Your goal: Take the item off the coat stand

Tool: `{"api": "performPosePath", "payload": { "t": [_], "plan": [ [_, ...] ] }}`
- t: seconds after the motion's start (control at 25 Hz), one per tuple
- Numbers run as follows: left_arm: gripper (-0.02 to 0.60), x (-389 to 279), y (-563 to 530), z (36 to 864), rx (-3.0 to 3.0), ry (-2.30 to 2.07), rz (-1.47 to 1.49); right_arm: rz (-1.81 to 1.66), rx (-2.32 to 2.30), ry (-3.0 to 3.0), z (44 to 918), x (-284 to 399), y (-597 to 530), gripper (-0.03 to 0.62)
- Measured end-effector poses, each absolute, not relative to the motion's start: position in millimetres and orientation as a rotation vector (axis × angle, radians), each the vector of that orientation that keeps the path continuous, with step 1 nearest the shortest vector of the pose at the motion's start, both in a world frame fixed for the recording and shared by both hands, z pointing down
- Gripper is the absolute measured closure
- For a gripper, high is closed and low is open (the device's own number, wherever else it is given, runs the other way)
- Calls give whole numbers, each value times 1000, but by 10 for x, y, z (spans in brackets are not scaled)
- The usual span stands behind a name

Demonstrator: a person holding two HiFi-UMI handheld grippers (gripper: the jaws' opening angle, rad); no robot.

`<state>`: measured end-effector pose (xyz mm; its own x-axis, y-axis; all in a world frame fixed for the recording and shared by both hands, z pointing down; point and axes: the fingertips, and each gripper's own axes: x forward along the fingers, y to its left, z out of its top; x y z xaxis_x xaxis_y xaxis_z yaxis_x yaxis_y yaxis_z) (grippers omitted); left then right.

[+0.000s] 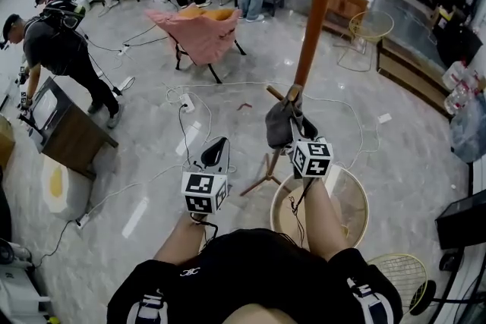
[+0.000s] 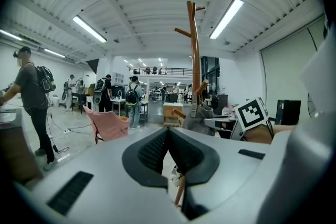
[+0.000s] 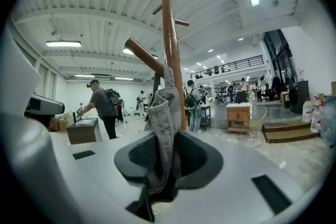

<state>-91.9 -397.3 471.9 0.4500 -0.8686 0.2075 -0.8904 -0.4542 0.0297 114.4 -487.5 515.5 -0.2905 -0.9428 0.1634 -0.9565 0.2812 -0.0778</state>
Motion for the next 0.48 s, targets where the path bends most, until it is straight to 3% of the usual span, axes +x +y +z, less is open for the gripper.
{"api": "performPosePath", "payload": {
  "t": [0.08,0.48],
  "plan": [
    [569,-919,-3980,4731,2555,-1561,246,270,1795,-2463,5155,1133,-4855,531],
    [569,-861,-3965,4699,2567,-1532,248,445,1817,-2641,4864,1152,-4668,551]
  ]
}}
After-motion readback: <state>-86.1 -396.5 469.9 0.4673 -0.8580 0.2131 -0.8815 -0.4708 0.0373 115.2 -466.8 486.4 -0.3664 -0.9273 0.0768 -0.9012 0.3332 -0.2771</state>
